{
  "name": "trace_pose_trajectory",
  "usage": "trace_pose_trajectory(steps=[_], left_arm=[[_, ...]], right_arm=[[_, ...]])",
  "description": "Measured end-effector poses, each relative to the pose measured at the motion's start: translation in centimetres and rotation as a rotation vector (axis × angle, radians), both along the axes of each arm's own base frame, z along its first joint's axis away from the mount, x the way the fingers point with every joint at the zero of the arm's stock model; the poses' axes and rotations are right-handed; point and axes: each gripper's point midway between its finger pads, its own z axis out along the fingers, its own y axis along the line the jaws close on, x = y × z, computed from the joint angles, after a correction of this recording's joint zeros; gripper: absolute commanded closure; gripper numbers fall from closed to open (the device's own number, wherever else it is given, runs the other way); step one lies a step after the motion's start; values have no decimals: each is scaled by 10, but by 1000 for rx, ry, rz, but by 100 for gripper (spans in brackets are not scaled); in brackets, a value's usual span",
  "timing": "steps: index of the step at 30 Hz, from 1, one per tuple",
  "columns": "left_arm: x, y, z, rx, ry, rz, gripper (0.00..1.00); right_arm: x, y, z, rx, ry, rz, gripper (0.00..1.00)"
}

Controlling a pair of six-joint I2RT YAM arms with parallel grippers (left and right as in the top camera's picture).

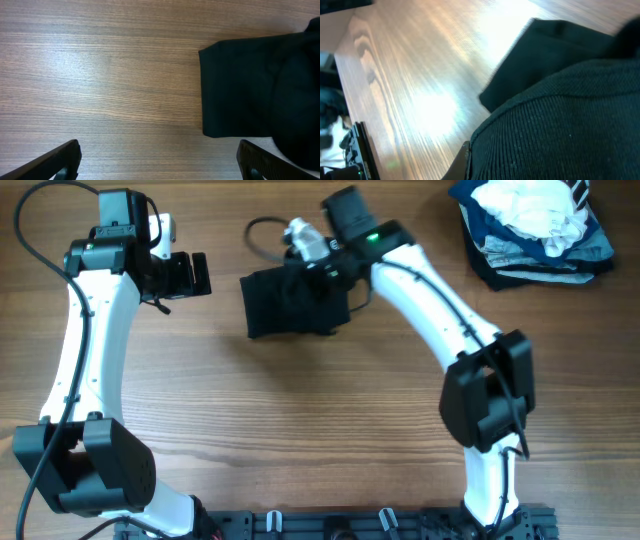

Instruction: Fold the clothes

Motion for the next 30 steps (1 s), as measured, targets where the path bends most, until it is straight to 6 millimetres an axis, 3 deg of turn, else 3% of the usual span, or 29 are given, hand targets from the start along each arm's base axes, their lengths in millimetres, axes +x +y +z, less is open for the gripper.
trace_pose_trajectory(steps=[3, 4, 5, 6, 7, 11, 12, 14, 15, 17, 18, 20, 21, 23, 24, 26, 27, 28, 29, 30], left_arm=[[-2, 0, -1, 0, 11, 0, 0], [-2, 0, -1, 0, 11, 0, 0], [-2, 0, -1, 0, 10, 0, 0], [-2, 0, -1, 0, 10, 0, 0], [-2, 0, -1, 0, 8, 0, 0], [2, 4, 1, 8, -11, 10, 0], [3, 9, 1, 11, -14, 21, 0], [2, 22, 1, 14, -14, 57, 0], [2, 28, 1, 13, -14, 71, 0], [0, 33, 1, 7, -10, 85, 0], [-1, 27, 0, -19, -3, 73, 0], [-2, 18, -1, -46, 3, 51, 0], [-5, 10, -8, -62, 18, 34, 0], [-8, 6, -16, -72, 31, 26, 0], [-14, 5, -31, -79, 62, 25, 0], [-17, 4, -41, -80, 77, 23, 0], [-20, 4, -46, -82, 89, 22, 0], [-21, 4, -47, -83, 92, 21, 0], [-19, 4, -46, -82, 84, 21, 0], [-18, 4, -46, -82, 81, 21, 0]], right_arm=[[-6, 43, 10, 33, -87, 11, 93], [-10, 50, 9, 23, -93, 9, 76], [-13, 56, 9, 14, -104, 8, 51], [-15, 59, 9, 13, -103, 5, 16], [-16, 65, 10, 17, -118, 6, 0], [-18, 76, -11, 6, -95, 13, 0], [-18, 66, -16, -22, -57, -1, 0], [-5, 52, -4, -26, -47, -42, 0], [13, 35, 8, -21, -47, -93, 0], [59, -19, 38, -1, -85, -227, 0], [80, -55, 48, -4, -96, -301, 0], [97, -100, 45, -42, -102, -358, 0], [96, -106, 38, -68, -110, -331, 1], [89, -96, 31, -85, -130, -254, 5], [81, -79, 13, -98, -132, -168, 12], [72, -61, -14, -118, -125, -69, 22], [69, -57, -23, -126, -130, -31, 30], [66, -55, -32, -138, -135, 3, 54], [67, -53, -34, -139, -150, 22, 62], [71, -50, -36, -133, -175, 31, 62]])
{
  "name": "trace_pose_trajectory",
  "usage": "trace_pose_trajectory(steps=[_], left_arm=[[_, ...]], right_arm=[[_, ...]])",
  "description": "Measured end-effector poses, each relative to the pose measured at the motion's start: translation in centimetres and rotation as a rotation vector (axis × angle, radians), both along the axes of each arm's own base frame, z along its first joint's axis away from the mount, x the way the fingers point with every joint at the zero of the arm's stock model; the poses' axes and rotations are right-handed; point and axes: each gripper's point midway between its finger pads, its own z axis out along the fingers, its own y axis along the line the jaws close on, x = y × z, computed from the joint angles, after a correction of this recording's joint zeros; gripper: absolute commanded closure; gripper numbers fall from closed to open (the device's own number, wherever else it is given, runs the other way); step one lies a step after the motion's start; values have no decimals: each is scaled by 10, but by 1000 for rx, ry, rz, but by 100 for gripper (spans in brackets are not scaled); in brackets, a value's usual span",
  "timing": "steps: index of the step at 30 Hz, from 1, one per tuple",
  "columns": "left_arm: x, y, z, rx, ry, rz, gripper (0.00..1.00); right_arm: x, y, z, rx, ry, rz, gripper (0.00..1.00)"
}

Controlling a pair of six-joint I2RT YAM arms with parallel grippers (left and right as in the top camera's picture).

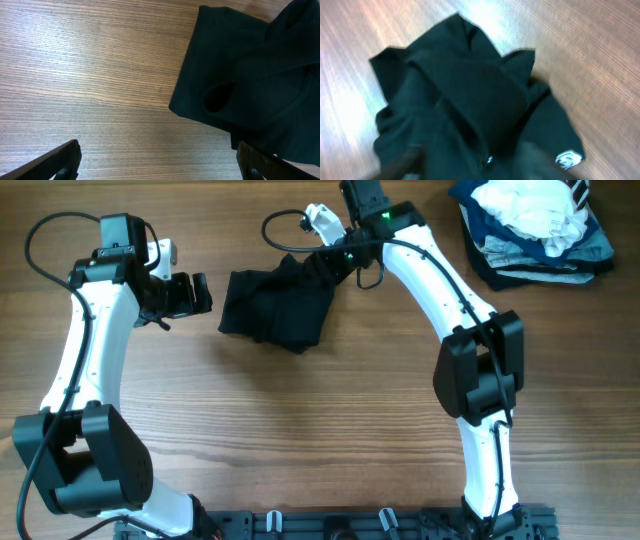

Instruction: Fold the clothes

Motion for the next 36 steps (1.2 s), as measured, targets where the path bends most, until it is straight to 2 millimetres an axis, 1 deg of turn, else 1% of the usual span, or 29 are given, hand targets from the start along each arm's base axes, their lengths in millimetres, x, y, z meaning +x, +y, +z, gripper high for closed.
trace_pose_trajectory(steps=[2, 4, 5, 6, 7, 9, 12, 14, 16, 18, 19, 20, 21, 22, 23, 24, 25, 26, 27, 28, 29, 30, 31, 32, 33, 34, 35, 36], left_arm=[[1, 0, 0, 1, -3, -3, 0], [1, 0, 0, 1, -3, -3, 0], [1, 0, 0, 1, -3, -3, 0], [1, 0, 0, 1, -3, -3, 0], [1, 0, 0, 1, -3, -3, 0], [1, 0, 0, 1, -4, -3, 0], [1, 0, 0, 1, -7, -3, 0], [2, 0, 0, 1, -7, -3, 0], [2, 0, 1, 2, -10, -3, 0], [2, 0, 1, 2, -10, -3, 0], [2, 0, 1, 2, -10, -3, 0], [2, 0, 1, 2, -11, -3, 0], [2, 0, 1, 2, -10, -3, 0], [2, 0, 1, 2, -11, -3, 0], [2, 0, 1, 2, -10, -3, 0], [0, 0, 0, 5, -3, -6, 0], [0, 2, -1, 6, -1, -5, 0], [2, 1, 0, 4, -10, -7, 0], [2, 1, 0, 4, -10, -7, 0], [2, 1, 0, 4, -10, -7, 0], [3, 1, 0, 4, -12, -7, 0], [3, 1, 0, 5, -15, -7, 0], [7, 2, 1, 6, -32, -8, 0], [14, 2, 1, 9, -52, -8, 0], [22, 2, -4, 6, -67, -18, 0], [31, 0, -16, -3, -72, -47, 0], [37, -6, -37, -31, -54, -91, 0], [40, -9, -50, -49, -41, -114, 0]], right_arm=[[7, 5, -11, 8, -13, 1, 62], [6, 8, -25, 5, 11, 5, 63], [5, 8, -33, 0, 26, 6, 70], [5, 9, -34, 0, 28, 7, 84], [5, 10, -33, 4, 27, 8, 96], [9, 13, -30, 20, 9, 2, 96], [18, 27, -17, 94, -33, 9, 96], [25, 45, -1, 171, -89, 38, 96], [24, 67, 13, 223, -137, 74, 96], [9, 102, 25, 270, -173, 133, 96], [2, 116, 29, 287, -187, 155, 96], [-8, 136, 34, 310, -202, 182, 60], [-18, 152, 38, 326, -209, 198, 9], [-28, 168, 41, 335, -207, 195, 0], [-30, 175, 43, 339, -209, 178, 0], [-23, 174, 43, 328, -223, 143, 0], [-15, 166, 42, 320, -218, 109, 0], [-3, 153, 40, 312, -200, 61, 0], [7, 135, 34, 291, -162, 12, 0], [12, 112, 25, 248, -98, -40, 0], [19, 90, 19, 218, -57, -88, 0], [21, 72, 15, 190, -15, -122, 0], [22, 34, 10, 137, 65, -193, 0], [26, 16, 10, 123, 89, -227, 0], [27, -3, 9, 103, 119, -264, 0], [30, -19, 8, 92, 141, -294, 0], [33, -32, 6, 86, 151, -318, 0], [33, -40, 4, 76, 170, -333, 0]])
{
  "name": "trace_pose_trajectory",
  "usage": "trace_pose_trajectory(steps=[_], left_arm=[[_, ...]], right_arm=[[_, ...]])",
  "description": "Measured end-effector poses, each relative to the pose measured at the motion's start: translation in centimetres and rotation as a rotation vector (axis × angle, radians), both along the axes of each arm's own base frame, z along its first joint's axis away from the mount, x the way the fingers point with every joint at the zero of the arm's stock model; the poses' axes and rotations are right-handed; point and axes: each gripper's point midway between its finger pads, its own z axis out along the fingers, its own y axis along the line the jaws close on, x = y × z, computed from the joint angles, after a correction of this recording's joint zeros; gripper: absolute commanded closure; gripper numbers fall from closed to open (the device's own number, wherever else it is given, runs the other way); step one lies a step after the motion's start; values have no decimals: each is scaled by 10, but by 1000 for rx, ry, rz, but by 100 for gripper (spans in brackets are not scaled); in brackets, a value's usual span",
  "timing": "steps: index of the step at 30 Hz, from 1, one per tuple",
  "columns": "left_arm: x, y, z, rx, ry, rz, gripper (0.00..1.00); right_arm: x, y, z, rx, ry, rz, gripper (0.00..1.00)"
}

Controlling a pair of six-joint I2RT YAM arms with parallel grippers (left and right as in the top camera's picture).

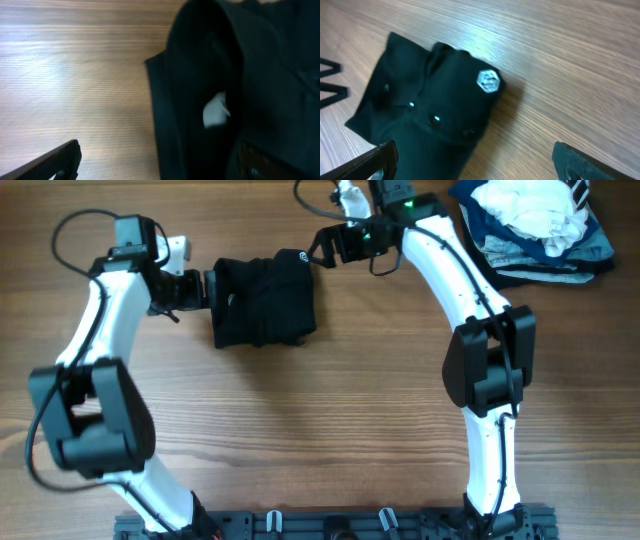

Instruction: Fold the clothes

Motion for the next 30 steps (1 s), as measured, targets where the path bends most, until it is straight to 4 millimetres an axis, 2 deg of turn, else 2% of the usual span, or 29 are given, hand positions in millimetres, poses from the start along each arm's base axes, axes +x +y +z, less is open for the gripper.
trace_pose_trajectory(steps=[2, 5, 7, 10, 12, 15, 17, 18, 20, 21, 23, 25, 30], left_arm=[[7, -8, -28, -44, 22, -41, 0], [2, -13, -59, -74, 88, -60, 14], [4, -13, -65, -80, 91, -65, 22], [4, -15, -67, -84, 104, -72, 26], [-1, -24, -67, -94, 128, -77, 29], [-12, -72, -67, -130, 168, -154, 32], [-16, -117, -66, -152, 174, -195, 32], [-17, -133, -66, -163, 174, -205, 32], [-16, -181, -64, -197, 146, -218, 30], [-18, -195, -63, -203, 142, -228, 30], [-23, -210, -63, -204, 152, -236, 29], [-21, -214, -61, -213, 158, -219, 30], [-2, -240, -49, -323, 97, -253, 33]], right_arm=[[-4, -8, -4, -13, 31, -5, 0], [-9, -3, -5, -21, 32, 20, 0], [-11, -2, -5, -22, 35, 23, 0], [-9, -6, -7, -44, 30, 12, 0], [-8, -9, -8, -57, 27, 3, 0], [-1, -24, -10, -69, 25, -29, 0], [9, -47, -5, -66, 21, -76, 0], [14, -63, 1, -65, 16, -109, 0], [25, -103, 17, -59, -7, -185, 0], [29, -119, 24, -57, -17, -216, 0], [33, -140, 31, -51, -25, -255, 0], [33, -154, 31, -50, -15, -279, 0], [33, -154, 31, -47, -13, -278, 0]])
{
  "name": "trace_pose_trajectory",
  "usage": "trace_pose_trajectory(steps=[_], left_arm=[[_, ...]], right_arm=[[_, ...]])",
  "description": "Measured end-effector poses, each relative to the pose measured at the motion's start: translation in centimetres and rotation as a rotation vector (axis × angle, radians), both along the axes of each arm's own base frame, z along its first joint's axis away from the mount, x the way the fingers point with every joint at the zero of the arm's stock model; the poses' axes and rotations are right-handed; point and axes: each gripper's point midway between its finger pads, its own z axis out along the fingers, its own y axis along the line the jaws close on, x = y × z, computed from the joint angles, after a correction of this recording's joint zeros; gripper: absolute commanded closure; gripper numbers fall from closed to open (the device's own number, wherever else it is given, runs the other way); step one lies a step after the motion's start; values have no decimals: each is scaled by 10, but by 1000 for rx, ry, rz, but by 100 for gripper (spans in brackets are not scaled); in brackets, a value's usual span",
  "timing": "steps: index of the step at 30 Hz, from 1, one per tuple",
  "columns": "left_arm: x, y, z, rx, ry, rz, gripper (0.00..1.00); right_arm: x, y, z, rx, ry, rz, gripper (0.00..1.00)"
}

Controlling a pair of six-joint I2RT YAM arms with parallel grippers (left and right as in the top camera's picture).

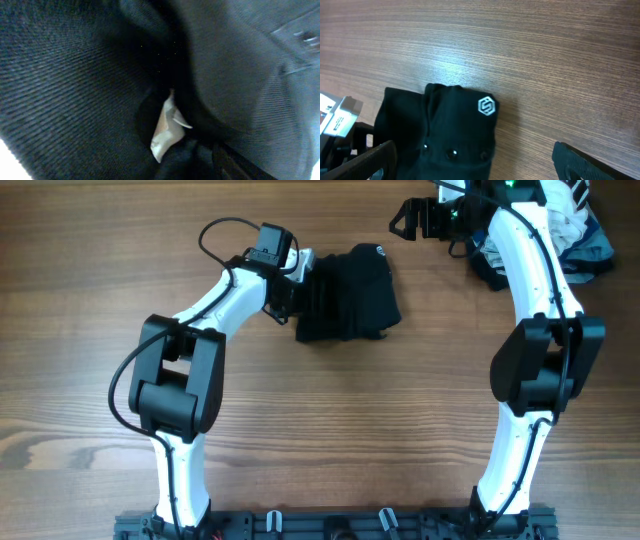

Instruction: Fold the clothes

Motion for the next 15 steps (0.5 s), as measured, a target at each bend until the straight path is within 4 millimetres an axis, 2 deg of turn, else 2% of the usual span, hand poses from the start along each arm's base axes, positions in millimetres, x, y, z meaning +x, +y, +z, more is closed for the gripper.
trace_pose_trajectory(steps=[2, 4, 6, 8, 10, 13, 14, 15], left_arm=[[1, -17, 6, -31, -28, -22, 32], [0, -46, 14, -67, -85, -68, 31], [-12, -88, 24, -112, -131, -138, 32], [-28, -109, 25, -118, -126, -175, 29], [-29, -111, 24, -114, -124, -172, 29], [-19, -92, 21, -90, -106, -123, 23], [-18, -71, 15, -59, -52, -82, 14], [-8, -40, 10, -25, -15, -14, 7]], right_arm=[[0, 0, 1, 0, -3, 0, 0], [0, 0, 8, 1, -20, 0, 0], [0, -1, 17, 1, -36, -2, 0], [0, -6, 20, 2, -42, -12, 0], [2, -14, 20, 1, -41, -26, 0], [2, -19, 21, -1, -45, -31, 0], [0, -19, 26, -7, -57, -19, 0], [-1, -19, 34, -10, -75, -14, 0]])
